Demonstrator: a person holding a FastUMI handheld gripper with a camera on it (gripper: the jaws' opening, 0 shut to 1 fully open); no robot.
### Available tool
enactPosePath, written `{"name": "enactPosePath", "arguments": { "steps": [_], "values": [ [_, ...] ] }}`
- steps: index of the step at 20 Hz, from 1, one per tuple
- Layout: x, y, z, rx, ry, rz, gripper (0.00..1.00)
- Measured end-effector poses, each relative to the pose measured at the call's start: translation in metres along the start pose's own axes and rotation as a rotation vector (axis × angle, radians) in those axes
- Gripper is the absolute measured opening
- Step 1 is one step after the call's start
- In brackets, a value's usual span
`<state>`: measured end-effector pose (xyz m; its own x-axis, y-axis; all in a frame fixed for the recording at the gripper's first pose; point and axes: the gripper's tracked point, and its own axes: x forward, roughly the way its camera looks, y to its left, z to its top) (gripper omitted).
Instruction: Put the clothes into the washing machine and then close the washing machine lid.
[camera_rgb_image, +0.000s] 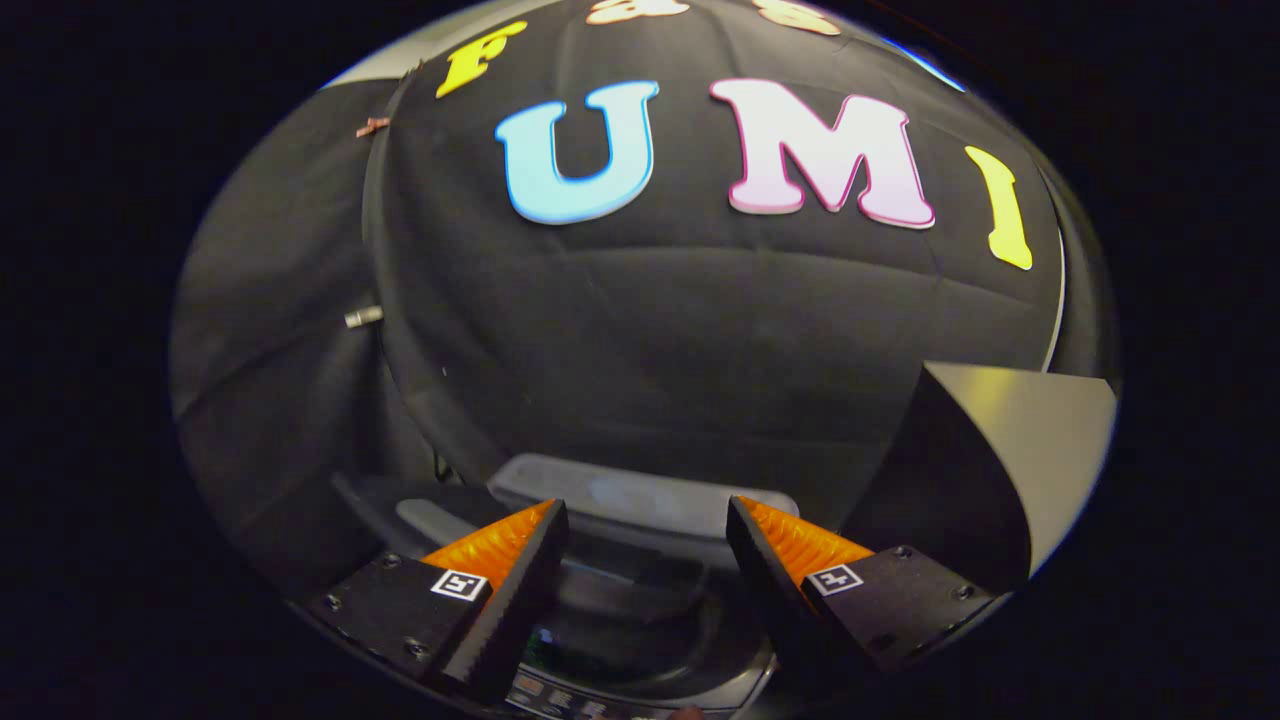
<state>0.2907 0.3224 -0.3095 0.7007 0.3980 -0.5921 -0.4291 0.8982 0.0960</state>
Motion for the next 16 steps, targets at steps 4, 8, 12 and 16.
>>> {"name": "enactPosePath", "arguments": {
  "steps": [4, 8, 12, 16],
  "values": [
    [-0.01, 0.004, -0.021, 0.099, -0.035, 0.021, 0.98],
    [-0.028, 0.004, -0.03, 0.135, -0.085, 0.018, 0.98],
    [-0.047, 0.008, -0.032, 0.095, -0.122, 0.016, 0.99],
    [-0.075, 0.02, -0.016, 0.074, -0.181, 0.034, 0.99]
  ]
}}
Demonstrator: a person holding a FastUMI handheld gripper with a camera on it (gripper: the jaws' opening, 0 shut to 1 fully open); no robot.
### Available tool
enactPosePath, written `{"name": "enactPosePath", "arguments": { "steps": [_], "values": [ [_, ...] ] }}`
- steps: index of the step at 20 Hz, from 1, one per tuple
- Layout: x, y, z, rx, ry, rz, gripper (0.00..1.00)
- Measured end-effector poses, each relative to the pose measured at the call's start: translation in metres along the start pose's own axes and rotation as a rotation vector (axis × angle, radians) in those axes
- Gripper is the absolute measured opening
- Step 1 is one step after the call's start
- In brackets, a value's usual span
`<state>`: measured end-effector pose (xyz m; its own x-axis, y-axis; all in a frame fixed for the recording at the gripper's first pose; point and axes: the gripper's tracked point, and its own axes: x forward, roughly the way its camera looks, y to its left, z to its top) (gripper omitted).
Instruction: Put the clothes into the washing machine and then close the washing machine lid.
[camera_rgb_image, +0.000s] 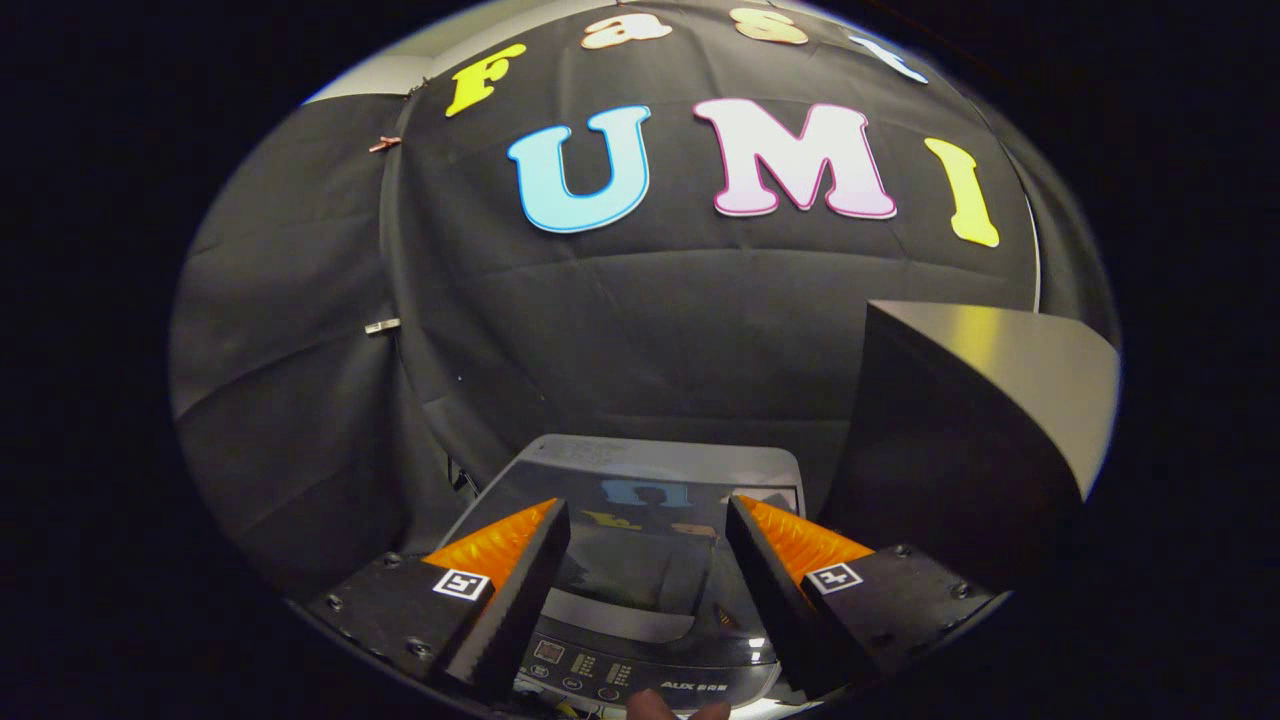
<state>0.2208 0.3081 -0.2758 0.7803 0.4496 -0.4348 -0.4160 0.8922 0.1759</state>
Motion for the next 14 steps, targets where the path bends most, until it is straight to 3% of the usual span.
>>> {"name": "enactPosePath", "arguments": {
  "steps": [14],
  "values": [
    [-0.097, 0.019, 0.104, -0.037, -0.169, -0.01, 0.99]
  ]
}}
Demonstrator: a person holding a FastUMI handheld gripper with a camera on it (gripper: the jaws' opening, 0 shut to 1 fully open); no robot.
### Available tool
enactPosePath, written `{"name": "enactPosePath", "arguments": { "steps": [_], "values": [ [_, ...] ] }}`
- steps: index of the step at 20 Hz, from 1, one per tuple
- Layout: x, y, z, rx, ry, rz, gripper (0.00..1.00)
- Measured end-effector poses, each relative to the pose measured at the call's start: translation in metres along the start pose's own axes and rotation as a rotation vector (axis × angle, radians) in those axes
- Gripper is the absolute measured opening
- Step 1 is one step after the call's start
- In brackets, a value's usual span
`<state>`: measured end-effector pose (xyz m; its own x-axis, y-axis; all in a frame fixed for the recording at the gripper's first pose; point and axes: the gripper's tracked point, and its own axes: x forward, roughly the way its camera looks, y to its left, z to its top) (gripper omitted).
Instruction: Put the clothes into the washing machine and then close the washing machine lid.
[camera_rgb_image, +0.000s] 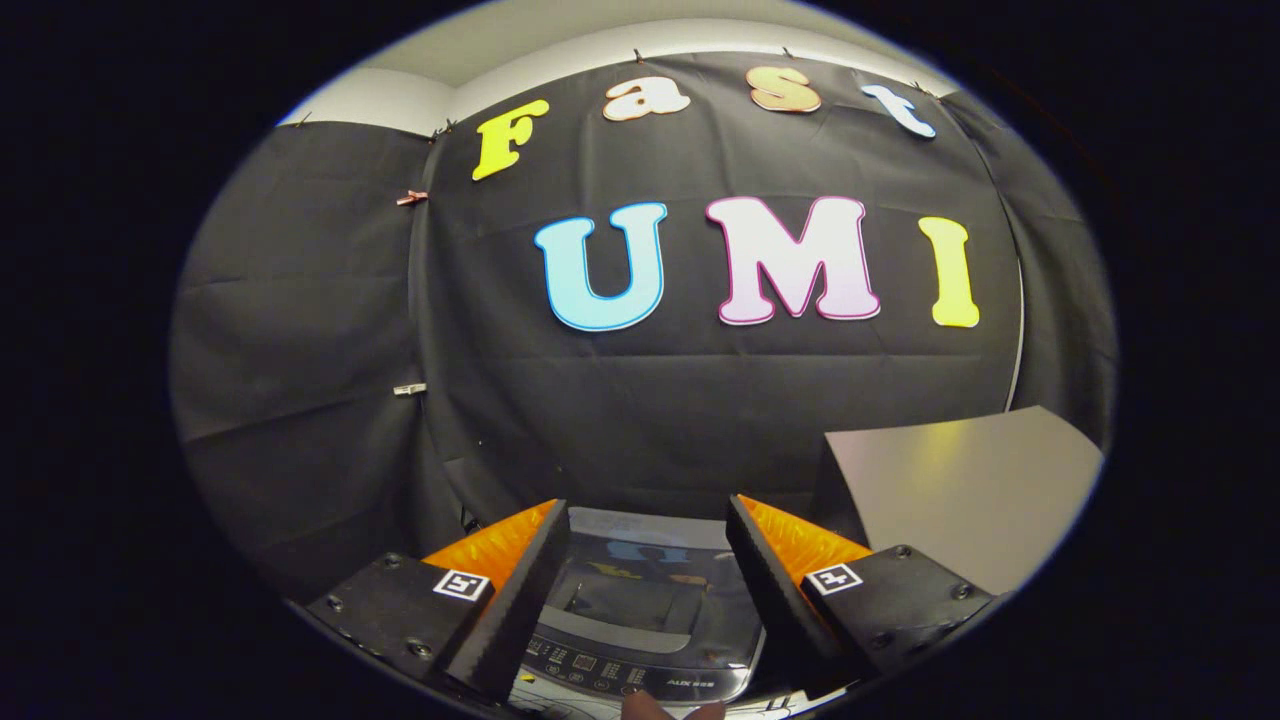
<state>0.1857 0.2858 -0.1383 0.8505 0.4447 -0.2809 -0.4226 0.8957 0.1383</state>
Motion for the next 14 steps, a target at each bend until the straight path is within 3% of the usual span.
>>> {"name": "enactPosePath", "arguments": {
  "steps": [14],
  "values": [
    [-0.096, 0.011, 0.081, -0.081, -0.145, 0.008, 0.99]
  ]
}}
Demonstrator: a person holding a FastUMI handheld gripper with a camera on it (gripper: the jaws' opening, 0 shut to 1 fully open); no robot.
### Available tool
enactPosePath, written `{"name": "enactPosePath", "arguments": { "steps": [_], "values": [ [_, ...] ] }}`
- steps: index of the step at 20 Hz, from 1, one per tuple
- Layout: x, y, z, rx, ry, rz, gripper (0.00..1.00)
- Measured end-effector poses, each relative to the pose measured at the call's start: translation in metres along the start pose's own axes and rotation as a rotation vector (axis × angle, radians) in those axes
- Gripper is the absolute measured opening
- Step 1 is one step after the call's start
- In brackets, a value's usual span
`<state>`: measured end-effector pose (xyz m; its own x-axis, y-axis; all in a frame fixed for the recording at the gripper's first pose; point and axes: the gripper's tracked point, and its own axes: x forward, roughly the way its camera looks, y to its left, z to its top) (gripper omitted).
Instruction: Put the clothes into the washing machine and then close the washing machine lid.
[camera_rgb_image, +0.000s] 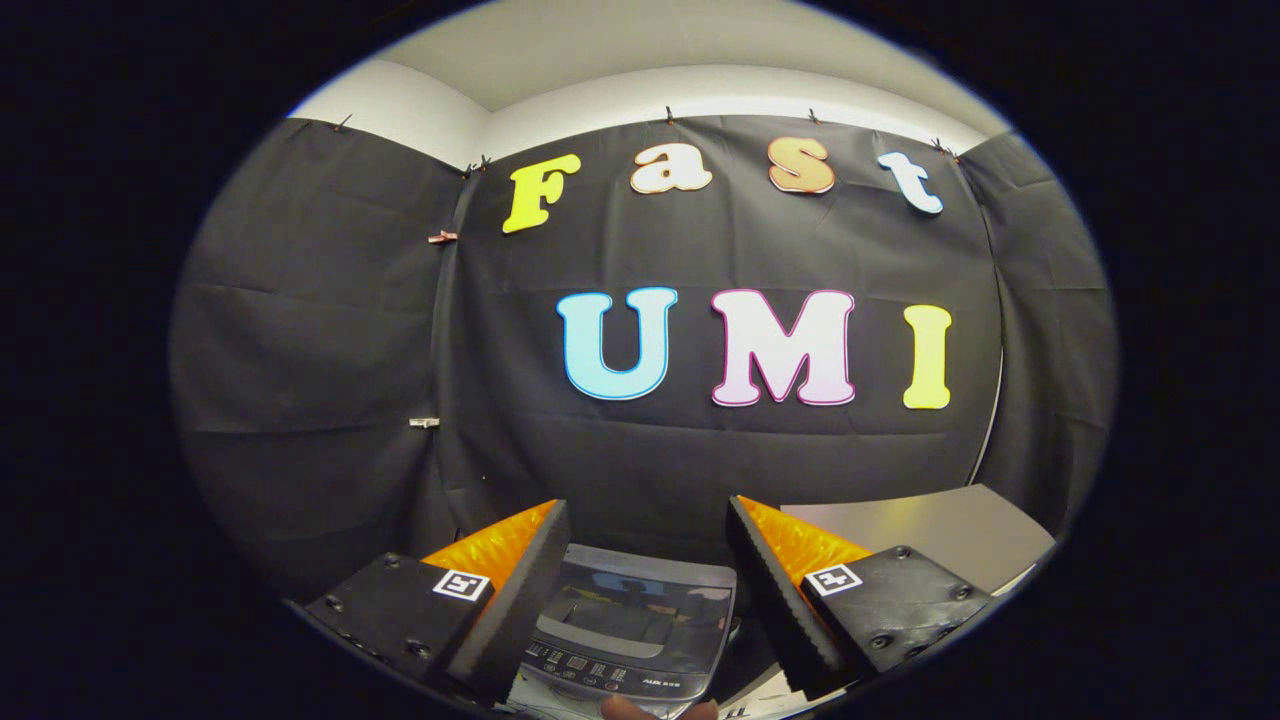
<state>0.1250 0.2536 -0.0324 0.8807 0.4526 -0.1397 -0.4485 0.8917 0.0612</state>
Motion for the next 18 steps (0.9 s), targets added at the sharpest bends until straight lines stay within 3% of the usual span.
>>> {"name": "enactPosePath", "arguments": {
  "steps": [18],
  "values": [
    [-0.032, -0.03, 0.005, -0.021, -0.029, -0.114, 0.99]
  ]
}}
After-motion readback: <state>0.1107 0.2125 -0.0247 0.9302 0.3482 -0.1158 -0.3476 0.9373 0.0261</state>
